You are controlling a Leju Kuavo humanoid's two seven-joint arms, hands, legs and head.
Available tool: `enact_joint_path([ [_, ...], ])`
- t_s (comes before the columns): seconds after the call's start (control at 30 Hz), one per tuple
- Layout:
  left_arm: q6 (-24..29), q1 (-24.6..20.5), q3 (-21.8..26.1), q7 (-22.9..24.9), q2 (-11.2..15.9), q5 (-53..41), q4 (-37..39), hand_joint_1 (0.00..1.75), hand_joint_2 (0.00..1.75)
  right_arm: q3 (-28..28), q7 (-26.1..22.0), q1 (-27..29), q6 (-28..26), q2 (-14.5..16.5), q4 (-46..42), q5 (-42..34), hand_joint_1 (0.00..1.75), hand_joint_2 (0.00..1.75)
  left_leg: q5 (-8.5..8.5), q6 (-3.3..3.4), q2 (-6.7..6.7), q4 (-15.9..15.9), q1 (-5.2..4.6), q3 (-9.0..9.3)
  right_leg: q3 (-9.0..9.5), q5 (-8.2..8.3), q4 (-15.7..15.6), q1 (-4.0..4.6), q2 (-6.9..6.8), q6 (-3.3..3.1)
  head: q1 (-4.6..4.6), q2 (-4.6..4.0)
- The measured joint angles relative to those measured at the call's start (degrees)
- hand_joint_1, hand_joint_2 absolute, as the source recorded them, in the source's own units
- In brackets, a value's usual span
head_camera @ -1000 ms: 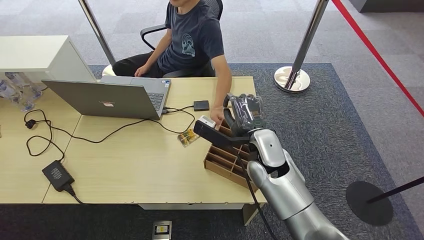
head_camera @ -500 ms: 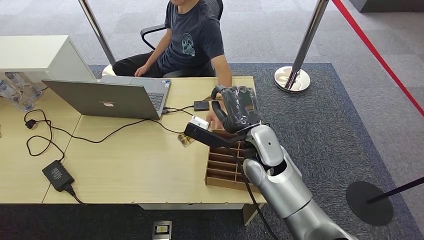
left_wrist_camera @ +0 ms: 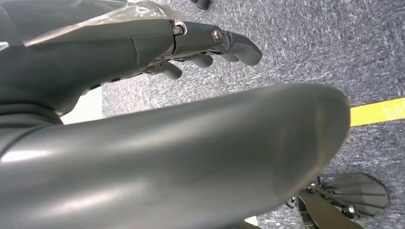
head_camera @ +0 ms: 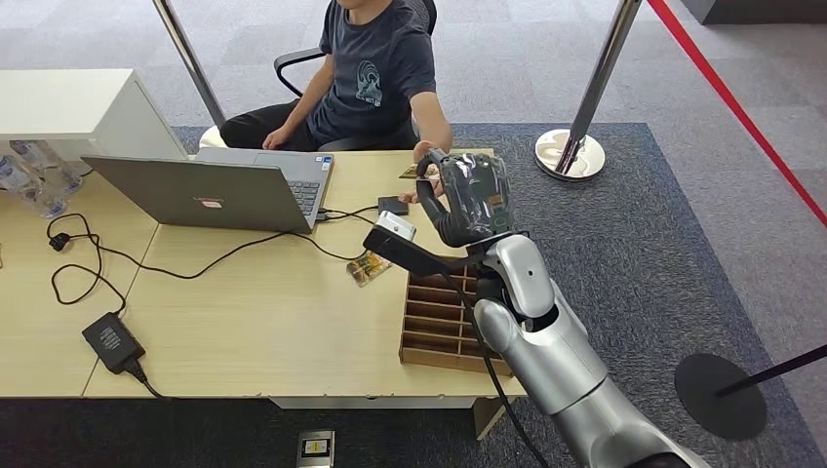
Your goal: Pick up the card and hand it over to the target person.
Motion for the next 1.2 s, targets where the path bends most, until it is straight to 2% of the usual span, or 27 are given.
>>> enact_joint_path([
  [0.33,-0.14,-0.11,-0.23,-0.22,0.09,-0.27,0.06,0.00,0.00,-2.03,0.14,-0.43,-1.61,1.67,4.26,0.92,1.75,1.75,0.00,-0.02,0.00,0.00,0.00,0.01,-0.01,-0.01,0.01,-0.01,-0.01,0.02,0.00,0.00],
  [1.2,-0.74,-0.65,-1.21,0.28,0.81,-1.36,-0.01,0.00,0.00,-5.48,1.71,1.97,-1.11,1.19,7.77,3.19,1.74,1.75,0.00,0.00,-0.09,-0.03,0.02,0.04,0.06,-0.02,-0.05,0.02,-0.09,0.00,0.00,0.00],
])
